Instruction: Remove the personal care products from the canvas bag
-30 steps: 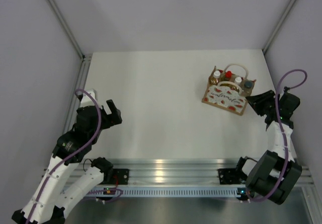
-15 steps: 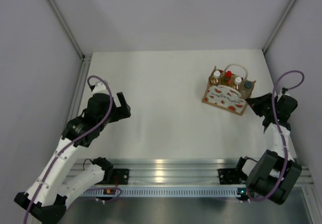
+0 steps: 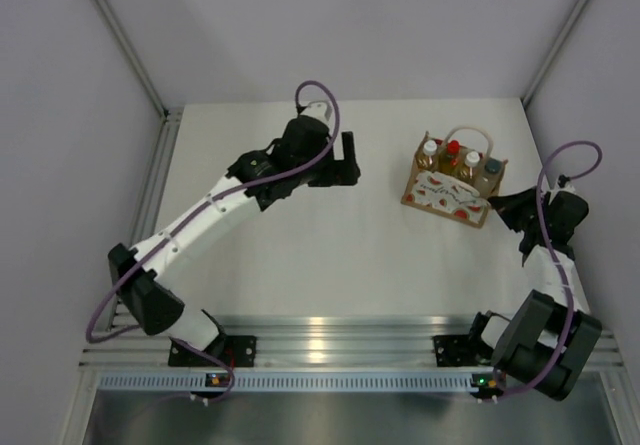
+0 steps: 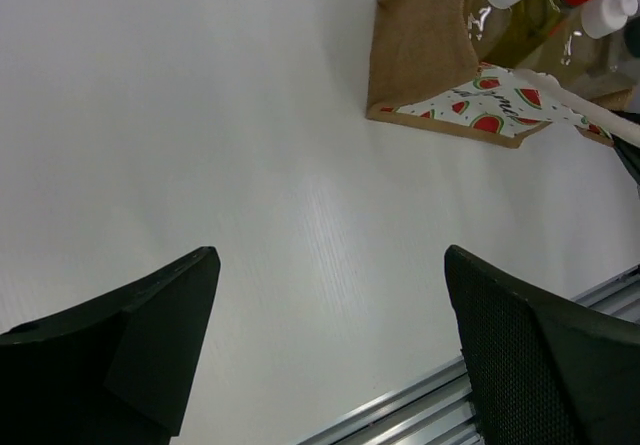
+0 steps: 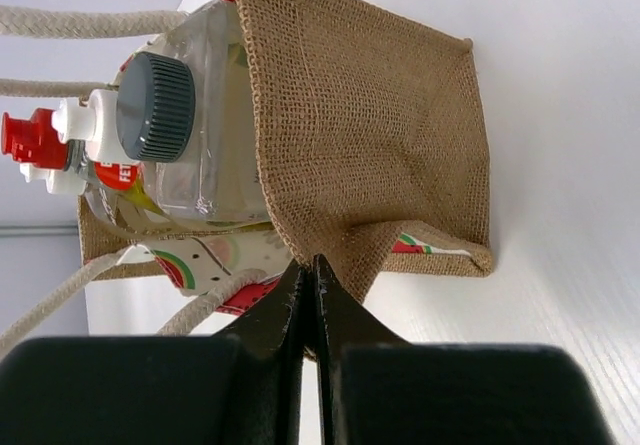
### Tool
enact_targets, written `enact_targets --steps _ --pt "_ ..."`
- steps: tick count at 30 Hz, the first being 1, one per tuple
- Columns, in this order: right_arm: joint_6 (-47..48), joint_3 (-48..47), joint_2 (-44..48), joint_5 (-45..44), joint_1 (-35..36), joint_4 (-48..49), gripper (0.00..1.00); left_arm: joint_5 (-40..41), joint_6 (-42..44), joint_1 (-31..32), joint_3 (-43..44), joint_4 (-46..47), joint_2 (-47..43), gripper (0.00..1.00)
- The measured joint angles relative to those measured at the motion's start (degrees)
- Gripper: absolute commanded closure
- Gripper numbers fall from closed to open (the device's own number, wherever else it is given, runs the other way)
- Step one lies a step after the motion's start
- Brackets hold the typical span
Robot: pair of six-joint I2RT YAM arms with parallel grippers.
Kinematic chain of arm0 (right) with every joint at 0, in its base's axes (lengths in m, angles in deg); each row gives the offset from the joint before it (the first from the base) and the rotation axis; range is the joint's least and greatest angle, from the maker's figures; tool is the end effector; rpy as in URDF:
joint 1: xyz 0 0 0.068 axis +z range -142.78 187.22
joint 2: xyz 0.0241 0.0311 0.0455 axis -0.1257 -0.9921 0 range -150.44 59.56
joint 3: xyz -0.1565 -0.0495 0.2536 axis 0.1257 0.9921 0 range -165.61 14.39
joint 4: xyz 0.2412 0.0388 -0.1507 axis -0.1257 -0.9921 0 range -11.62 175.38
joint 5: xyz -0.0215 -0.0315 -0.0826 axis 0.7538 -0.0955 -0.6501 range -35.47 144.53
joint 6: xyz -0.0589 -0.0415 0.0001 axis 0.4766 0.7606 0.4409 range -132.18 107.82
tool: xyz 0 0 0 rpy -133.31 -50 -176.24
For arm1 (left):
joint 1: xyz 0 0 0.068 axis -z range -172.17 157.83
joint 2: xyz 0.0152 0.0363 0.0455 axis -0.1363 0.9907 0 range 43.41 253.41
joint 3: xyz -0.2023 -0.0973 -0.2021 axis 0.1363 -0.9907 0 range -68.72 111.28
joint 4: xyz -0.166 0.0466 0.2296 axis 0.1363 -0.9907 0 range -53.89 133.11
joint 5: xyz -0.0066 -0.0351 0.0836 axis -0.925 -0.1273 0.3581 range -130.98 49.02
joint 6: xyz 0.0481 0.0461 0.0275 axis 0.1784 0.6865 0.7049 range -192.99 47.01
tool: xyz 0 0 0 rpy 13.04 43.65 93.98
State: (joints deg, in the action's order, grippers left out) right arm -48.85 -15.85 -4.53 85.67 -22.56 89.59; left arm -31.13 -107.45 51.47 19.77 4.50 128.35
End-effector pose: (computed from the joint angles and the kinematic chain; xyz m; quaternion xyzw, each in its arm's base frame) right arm 0.2406 -0.1023 0.2145 0.3434 0.7705 0.2607 0.4695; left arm 0.2754 -0.2485 0.4069 0.0312 0.8843 -0.2304 0.4049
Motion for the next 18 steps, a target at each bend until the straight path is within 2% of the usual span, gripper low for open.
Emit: enact_targets --steps 5,13,18 --pt "-0.8 2.2 -0.3 0.6 0.0 3.7 1.0 -0.3 3.4 3.7 13.8 0.7 13.5 0.02" --pt "-2.8 6.0 0.0 1.2 0.0 9.7 1.0 -4.8 9.5 4.2 35.8 1.4 32.1 0.02" --pt "-3.5 6.3 0.5 1.6 0.0 10.3 1.0 -7.7 13.3 4.5 42.8 2.8 39.1 0.02"
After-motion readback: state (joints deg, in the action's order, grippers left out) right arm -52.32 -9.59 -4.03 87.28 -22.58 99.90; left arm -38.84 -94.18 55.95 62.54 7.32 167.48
